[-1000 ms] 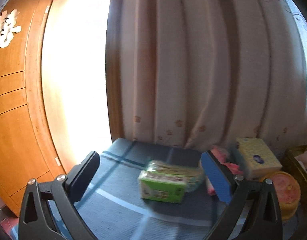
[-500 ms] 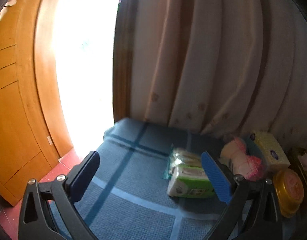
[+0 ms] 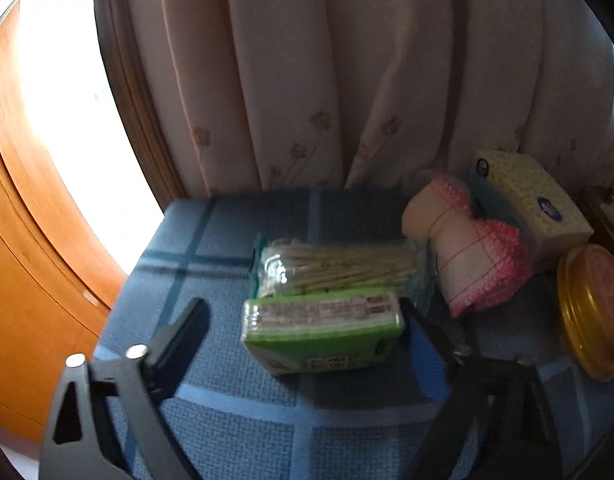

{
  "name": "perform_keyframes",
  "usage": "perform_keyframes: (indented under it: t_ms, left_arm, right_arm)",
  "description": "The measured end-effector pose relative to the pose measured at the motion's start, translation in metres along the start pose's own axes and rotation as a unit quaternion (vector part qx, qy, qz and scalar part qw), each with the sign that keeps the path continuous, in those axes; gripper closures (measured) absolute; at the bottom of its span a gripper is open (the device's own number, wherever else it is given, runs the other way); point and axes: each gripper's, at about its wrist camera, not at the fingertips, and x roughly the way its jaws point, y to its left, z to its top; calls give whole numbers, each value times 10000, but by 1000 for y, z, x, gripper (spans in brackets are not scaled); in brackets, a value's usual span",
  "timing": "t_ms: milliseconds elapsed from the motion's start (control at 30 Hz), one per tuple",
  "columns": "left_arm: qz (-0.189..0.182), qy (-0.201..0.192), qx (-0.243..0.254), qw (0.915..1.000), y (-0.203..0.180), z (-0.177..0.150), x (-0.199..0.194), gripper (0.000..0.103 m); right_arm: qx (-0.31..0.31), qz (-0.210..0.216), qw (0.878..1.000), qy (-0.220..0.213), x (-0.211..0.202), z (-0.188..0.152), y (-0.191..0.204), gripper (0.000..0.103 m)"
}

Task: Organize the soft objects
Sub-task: 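Grasp the green tissue pack with the left gripper, then grasp the clear bag of sticks with the right gripper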

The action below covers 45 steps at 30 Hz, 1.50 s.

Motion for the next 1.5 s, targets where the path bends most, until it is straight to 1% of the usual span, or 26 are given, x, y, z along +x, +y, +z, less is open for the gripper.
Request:
perform_keyframes:
  t_ms: [33, 100, 200, 233, 333, 367, 433, 467, 500, 600, 667, 800, 833, 900, 1000, 1067, 1100, 1133, 1167, 1233, 1300, 1333, 1400, 1433, 1467, 1500]
  left_arm:
    - [-44, 9, -70, 10000, 3, 0, 0, 23]
    - [-40, 57, -137, 9999, 6, -1, 1, 32]
    - [-78, 42, -198, 9998, 8, -2, -1, 34]
    - [-52, -28, -239, 9997, 10, -3, -5, 34]
    - [127, -448, -504, 9976, 20, -8, -21, 35]
    - [286, -669, -686, 9950, 26, -10, -30, 35]
    - [575, -931, -989, 9891, 36, -14, -42, 35]
    - [766, -1099, -1241, 9832, 43, -17, -50, 35]
    - [867, -1187, -1399, 9792, 48, -20, -54, 35]
    - [1185, -1413, -1961, 9631, 65, -28, -65, 35]
    - [1279, -1492, -2245, 9544, 75, -32, -69, 35]
    - [1229, -1569, -2755, 9404, 96, -39, -71, 35]
    - [1204, -1590, -2865, 9371, 101, -41, -72, 35]
    - [1215, -1624, -2984, 9326, 104, -42, -71, 35]
    - [1273, -1700, -3062, 9280, 108, -43, -73, 35]
    - [1298, -1736, -3047, 9275, 107, -43, -73, 35]
    - [1311, -1744, -3031, 9276, 106, -42, -73, 35]
    - [1308, -1749, -3014, 9281, 106, -42, -73, 35]
    - [1299, -1746, -2996, 9289, 105, -41, -73, 35]
    - [1289, -1739, -2968, 9301, 102, -40, -75, 35]
    - [1274, -1734, -2960, 9307, 102, -42, -76, 35]
    - [1266, -1723, -2966, 9307, 104, -40, -73, 35]
    - [1244, -1698, -2985, 9309, 106, -39, -71, 35]
    - [1238, -1689, -2992, 9309, 108, -40, -72, 35]
    - [1233, -1682, -3003, 9308, 108, -39, -71, 35]
    - [1228, -1678, -3010, 9307, 109, -39, -71, 35]
  right_arm:
    - [10, -6, 10000, 10, 1, 0, 0, 6]
    - [29, -13, 10000, 34, 1, 0, -1, 6]
    - [61, -28, 10000, 68, 2, -1, -2, 6]
    - [75, -33, 9999, 66, 1, -1, -3, 6]
    - [78, -32, 9999, 58, 1, -1, -3, 6]
    - [52, -16, 10000, 68, 1, -1, -2, 6]
    - [-21, 9, 9999, 98, 3, -2, 0, 6]
    - [-67, 38, 9999, 125, 3, -2, 2, 6]
    - [-138, 95, 9997, 175, 5, -3, 6, 6]
    - [-505, 482, 9961, 545, 19, -7, 23, 6]
    - [-733, 751, 9915, 774, 29, -11, 37, 6]
    - [-1341, 1271, 9735, 1349, 54, -22, 72, 6]
    - [-1574, 1413, 9660, 1486, 59, -25, 84, 6]
    - [-1880, 1568, 9560, 1620, 67, -29, 99, 7]
    - [-2369, 1930, 9333, 1884, 83, -36, 128, 9]
    - [-2638, 2024, 9212, 2020, 97, -40, 142, 10]
    - [-2746, 2126, 9115, 2205, 107, -42, 148, 11]
    - [-2861, 2201, 9004, 2427, 117, -47, 156, 15]
    - [-2950, 2203, 8939, 2558, 125, -51, 159, 19]
    - [-3122, 2184, 8801, 2832, 141, -64, 164, 23]
    - [-3199, 2149, 8716, 3030, 152, -73, 168, 23]
    - [-3227, 2111, 8643, 3231, 160, -80, 169, 23]
    - [-3154, 2097, 8568, 3498, 168, -85, 169, 23]
    - [-3109, 2096, 8561, 3556, 170, -85, 167, 26]
    - [-3082, 2094, 8557, 3590, 171, -85, 166, 33]
    - [-3056, 2086, 8558, 3613, 172, -86, 165, 36]
